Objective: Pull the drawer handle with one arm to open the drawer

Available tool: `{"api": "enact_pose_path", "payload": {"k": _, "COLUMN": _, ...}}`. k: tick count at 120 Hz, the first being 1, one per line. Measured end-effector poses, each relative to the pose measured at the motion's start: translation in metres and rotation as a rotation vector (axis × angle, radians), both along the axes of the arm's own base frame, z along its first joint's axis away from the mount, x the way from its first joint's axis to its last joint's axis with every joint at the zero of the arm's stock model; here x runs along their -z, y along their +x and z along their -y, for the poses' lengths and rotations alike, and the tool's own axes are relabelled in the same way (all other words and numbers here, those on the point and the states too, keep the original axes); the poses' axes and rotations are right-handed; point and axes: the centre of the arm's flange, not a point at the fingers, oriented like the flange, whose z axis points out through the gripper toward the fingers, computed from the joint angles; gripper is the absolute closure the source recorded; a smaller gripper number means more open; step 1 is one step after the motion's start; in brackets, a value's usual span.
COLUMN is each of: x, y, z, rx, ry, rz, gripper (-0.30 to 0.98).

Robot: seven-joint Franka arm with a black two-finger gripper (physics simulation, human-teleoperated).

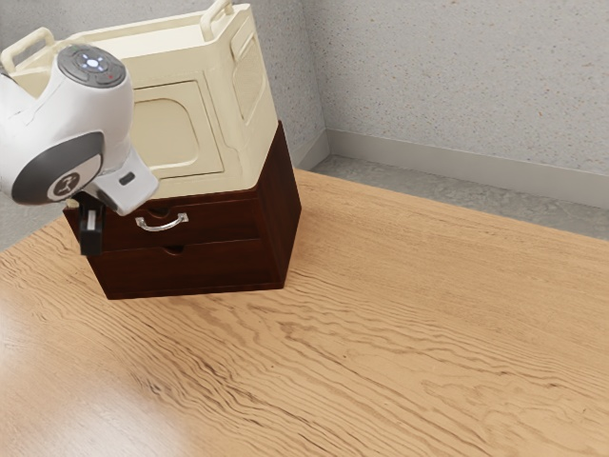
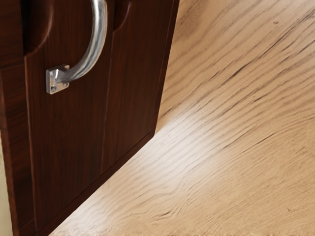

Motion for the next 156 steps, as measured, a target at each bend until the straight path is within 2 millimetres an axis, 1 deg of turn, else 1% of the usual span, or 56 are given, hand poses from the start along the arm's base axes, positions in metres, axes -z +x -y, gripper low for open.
{"api": "enact_pose_path", "payload": {"k": 6, "x": -0.005, "y": -0.009, "z": -0.003, "rx": -0.002, "ry": 0.002, "rz": 0.009, "gripper": 0.00}}
{"api": "enact_pose_path", "payload": {"k": 14, "x": -0.005, "y": -0.014, "z": -0.007, "rx": -0.006, "ry": 0.005, "rz": 0.011, "gripper": 0.00}}
{"api": "enact_pose_path", "payload": {"k": 26, "x": 0.009, "y": -0.022, "z": -0.018, "rx": -0.006, "ry": -0.003, "rz": 0.011, "gripper": 0.00}}
{"api": "enact_pose_path", "payload": {"k": 44, "x": 0.025, "y": -0.021, "z": -0.022, "rx": 0.040, "ry": -0.005, "rz": 0.044, "gripper": 0.00}}
{"api": "enact_pose_path", "payload": {"k": 53, "x": 0.029, "y": -0.019, "z": -0.023, "rx": 0.068, "ry": -0.004, "rz": 0.070, "gripper": 0.00}}
{"api": "enact_pose_path", "payload": {"k": 74, "x": 0.028, "y": -0.008, "z": -0.015, "rx": 0.130, "ry": 0.004, "rz": 0.125, "gripper": 0.00}}
{"api": "enact_pose_path", "payload": {"k": 86, "x": 0.036, "y": 0.000, "z": -0.009, "rx": 0.155, "ry": 0.003, "rz": 0.126, "gripper": 0.00}}
{"api": "enact_pose_path", "payload": {"k": 98, "x": 0.041, "y": 0.005, "z": -0.005, "rx": 0.172, "ry": 0.002, "rz": 0.126, "gripper": 0.00}}
{"api": "enact_pose_path", "payload": {"k": 114, "x": 0.045, "y": 0.007, "z": -0.004, "rx": 0.181, "ry": 0.000, "rz": 0.125, "gripper": 0.00}}
{"api": "enact_pose_path", "payload": {"k": 134, "x": 0.045, "y": 0.008, "z": -0.003, "rx": 0.190, "ry": -0.002, "rz": 0.127, "gripper": 0.00}}
{"api": "enact_pose_path", "payload": {"k": 156, "x": 0.051, "y": 0.011, "z": -0.003, "rx": 0.193, "ry": -0.008, "rz": 0.115, "gripper": 0.00}}
